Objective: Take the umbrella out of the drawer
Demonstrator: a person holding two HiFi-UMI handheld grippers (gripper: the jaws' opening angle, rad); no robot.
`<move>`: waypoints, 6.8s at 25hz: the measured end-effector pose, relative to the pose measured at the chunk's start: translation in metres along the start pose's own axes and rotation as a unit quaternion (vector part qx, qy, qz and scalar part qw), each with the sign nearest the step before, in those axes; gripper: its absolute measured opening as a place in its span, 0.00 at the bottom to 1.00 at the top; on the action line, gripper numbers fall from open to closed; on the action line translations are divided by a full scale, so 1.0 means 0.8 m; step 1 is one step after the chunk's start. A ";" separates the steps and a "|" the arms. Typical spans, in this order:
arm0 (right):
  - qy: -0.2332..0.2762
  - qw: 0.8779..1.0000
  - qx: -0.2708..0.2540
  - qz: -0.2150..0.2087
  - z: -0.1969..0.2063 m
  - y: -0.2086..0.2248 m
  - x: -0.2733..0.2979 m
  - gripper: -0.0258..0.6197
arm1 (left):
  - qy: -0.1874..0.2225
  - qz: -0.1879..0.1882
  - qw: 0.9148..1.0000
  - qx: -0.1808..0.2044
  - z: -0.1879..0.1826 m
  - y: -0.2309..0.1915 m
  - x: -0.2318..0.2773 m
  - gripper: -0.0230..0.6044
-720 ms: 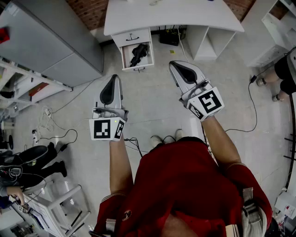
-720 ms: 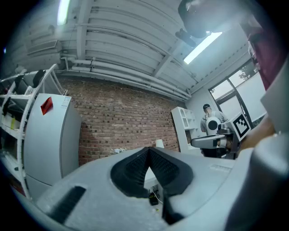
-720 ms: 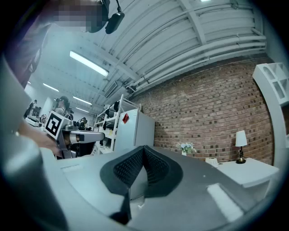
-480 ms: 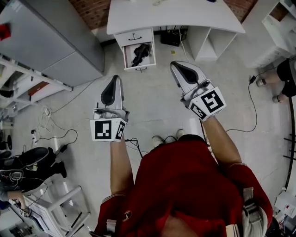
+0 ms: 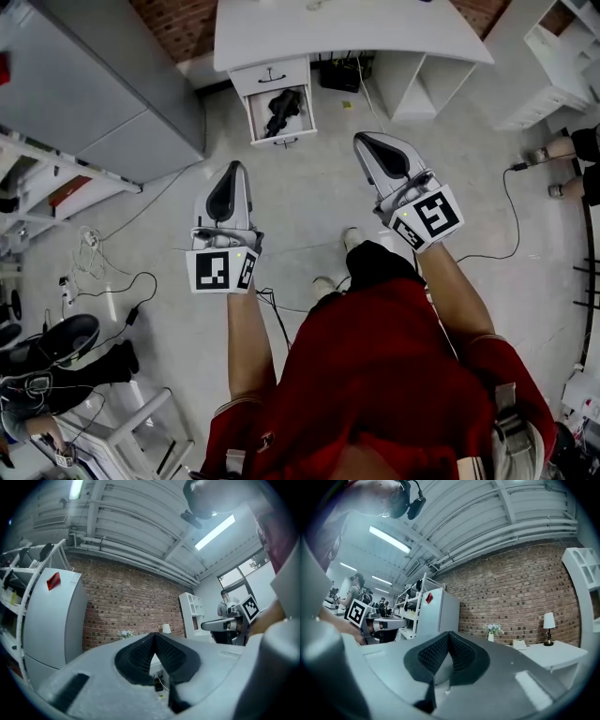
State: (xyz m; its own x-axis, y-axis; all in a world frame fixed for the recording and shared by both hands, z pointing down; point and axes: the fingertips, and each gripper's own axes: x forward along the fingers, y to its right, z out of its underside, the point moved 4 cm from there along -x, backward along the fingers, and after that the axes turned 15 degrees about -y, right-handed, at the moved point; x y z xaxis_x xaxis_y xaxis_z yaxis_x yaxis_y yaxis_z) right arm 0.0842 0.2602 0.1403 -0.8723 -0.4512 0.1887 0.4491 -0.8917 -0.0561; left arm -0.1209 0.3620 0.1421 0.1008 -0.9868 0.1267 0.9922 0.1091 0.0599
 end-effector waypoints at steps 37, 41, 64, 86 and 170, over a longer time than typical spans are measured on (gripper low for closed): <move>-0.065 0.997 0.029 -0.014 0.118 0.342 0.325 0.06 | -0.142 -0.005 0.989 0.032 0.144 -0.137 0.480 0.05; -0.086 0.996 0.033 -0.005 0.152 0.354 0.350 0.06 | -0.162 0.012 0.986 0.033 0.189 -0.151 0.516 0.05; -0.099 0.993 0.051 0.041 0.387 0.409 0.469 0.06 | -0.262 0.084 0.960 0.054 0.481 -0.196 0.687 0.18; -0.084 0.993 0.042 0.069 0.574 0.454 0.509 0.06 | -0.402 0.122 0.901 0.108 0.722 -0.210 0.800 0.67; -0.117 0.991 0.049 0.038 0.273 0.387 0.408 0.06 | -0.231 0.207 0.947 0.083 0.327 -0.113 0.604 0.43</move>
State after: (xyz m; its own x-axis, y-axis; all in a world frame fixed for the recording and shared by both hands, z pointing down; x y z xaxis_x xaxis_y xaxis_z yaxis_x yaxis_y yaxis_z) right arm -0.0192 -0.1550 0.3990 -0.7708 -0.4867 0.4110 0.5394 -0.8419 0.0146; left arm -0.1808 -0.0934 0.4565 0.3988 -0.7020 0.5901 0.8451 0.5311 0.0607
